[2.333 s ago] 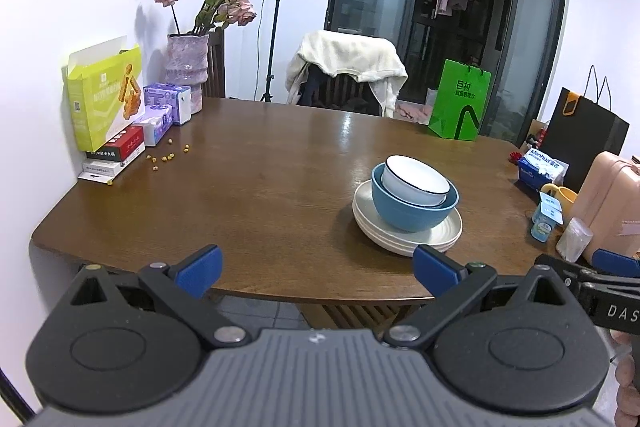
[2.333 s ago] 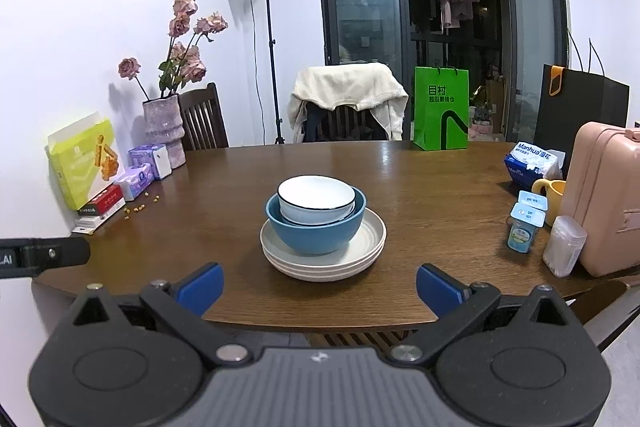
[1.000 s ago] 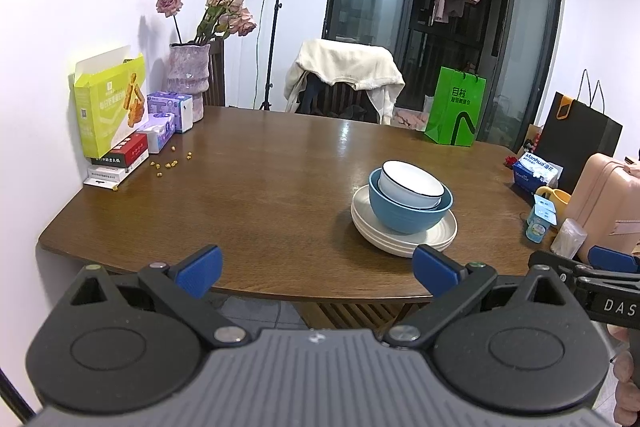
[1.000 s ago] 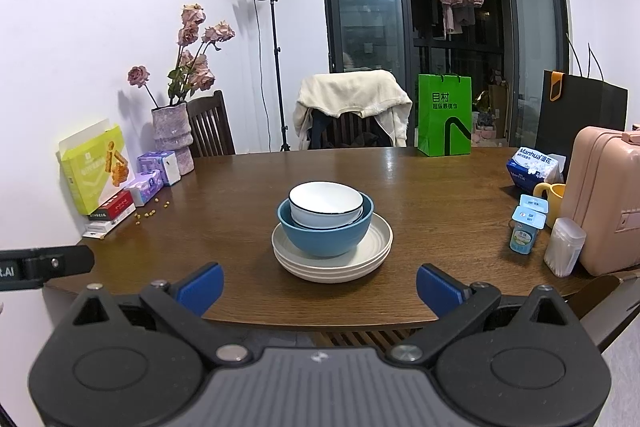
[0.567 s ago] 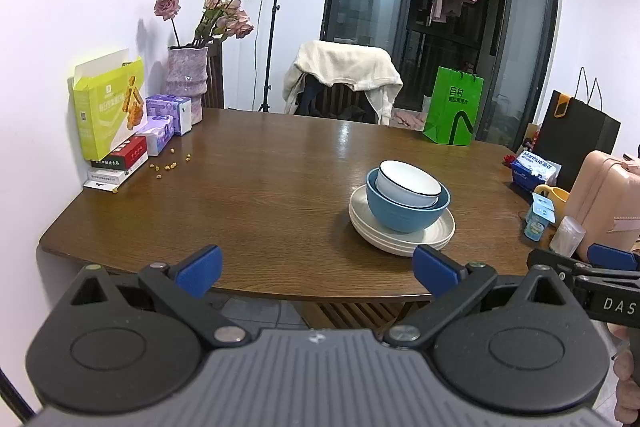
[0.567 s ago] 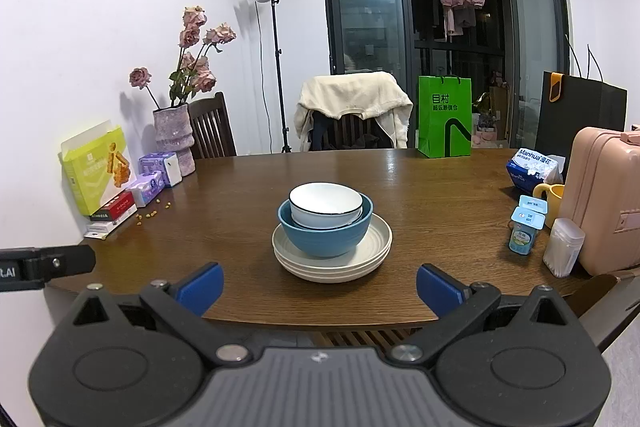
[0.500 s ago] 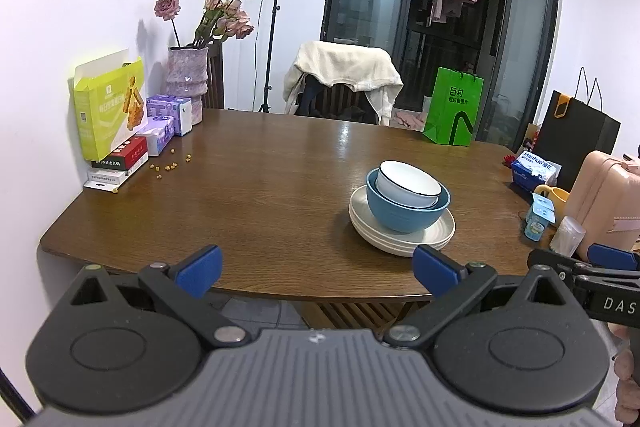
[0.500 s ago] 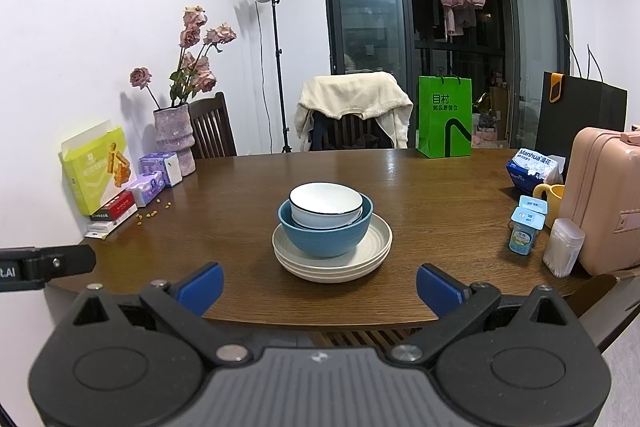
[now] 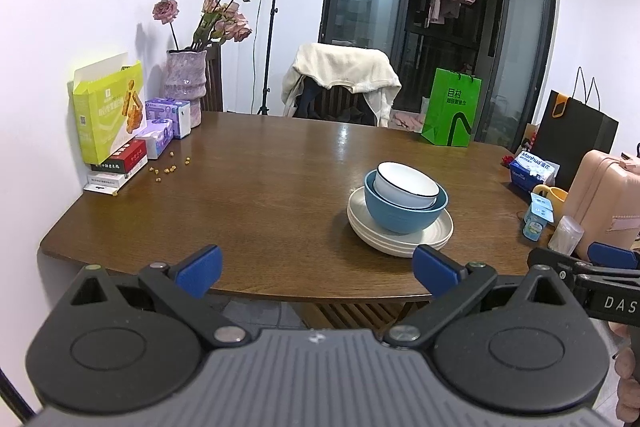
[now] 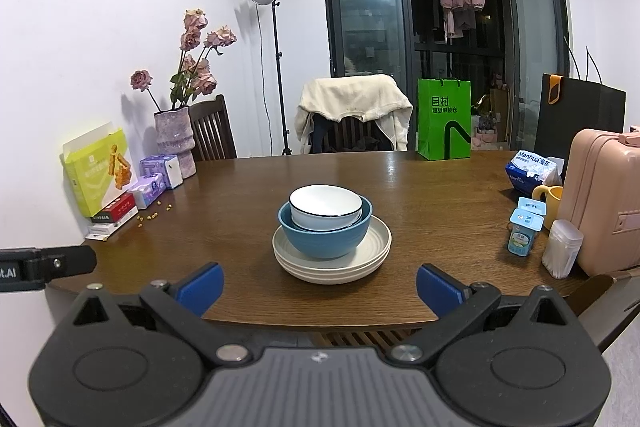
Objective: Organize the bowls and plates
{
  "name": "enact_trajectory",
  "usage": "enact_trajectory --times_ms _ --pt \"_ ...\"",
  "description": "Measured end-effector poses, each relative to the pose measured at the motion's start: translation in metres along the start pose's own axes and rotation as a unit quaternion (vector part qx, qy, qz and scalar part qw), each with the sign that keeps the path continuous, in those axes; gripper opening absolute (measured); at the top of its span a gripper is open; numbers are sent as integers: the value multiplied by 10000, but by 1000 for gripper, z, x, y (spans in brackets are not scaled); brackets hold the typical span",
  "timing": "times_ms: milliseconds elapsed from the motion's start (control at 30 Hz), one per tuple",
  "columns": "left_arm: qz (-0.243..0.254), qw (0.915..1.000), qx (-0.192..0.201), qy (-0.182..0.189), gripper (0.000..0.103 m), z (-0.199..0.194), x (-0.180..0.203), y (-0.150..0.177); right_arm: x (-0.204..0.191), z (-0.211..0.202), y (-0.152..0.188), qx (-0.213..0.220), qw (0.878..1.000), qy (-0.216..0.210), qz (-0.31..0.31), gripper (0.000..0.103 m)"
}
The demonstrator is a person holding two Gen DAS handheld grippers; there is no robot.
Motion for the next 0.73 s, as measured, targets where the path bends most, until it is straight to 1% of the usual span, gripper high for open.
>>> enact_trajectory --times_ms 433,733 --pt "12 10000 26 23 103 -1 1 1 -1 -4 -1 11 10000 13 9 103" --pt "24 9999 76 119 103 1 3 1 -1 -3 0 16 10000 14 10 103"
Point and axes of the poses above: each gripper's, at about its wrist camera, not at the fingertips, and z roughly the way its jaws point, x to its right, y to its underside, the point moved 2 cm from there along z, roughly the way its jaws point, and after that the axes turned 14 degrees about z, right-handed, at the moved point
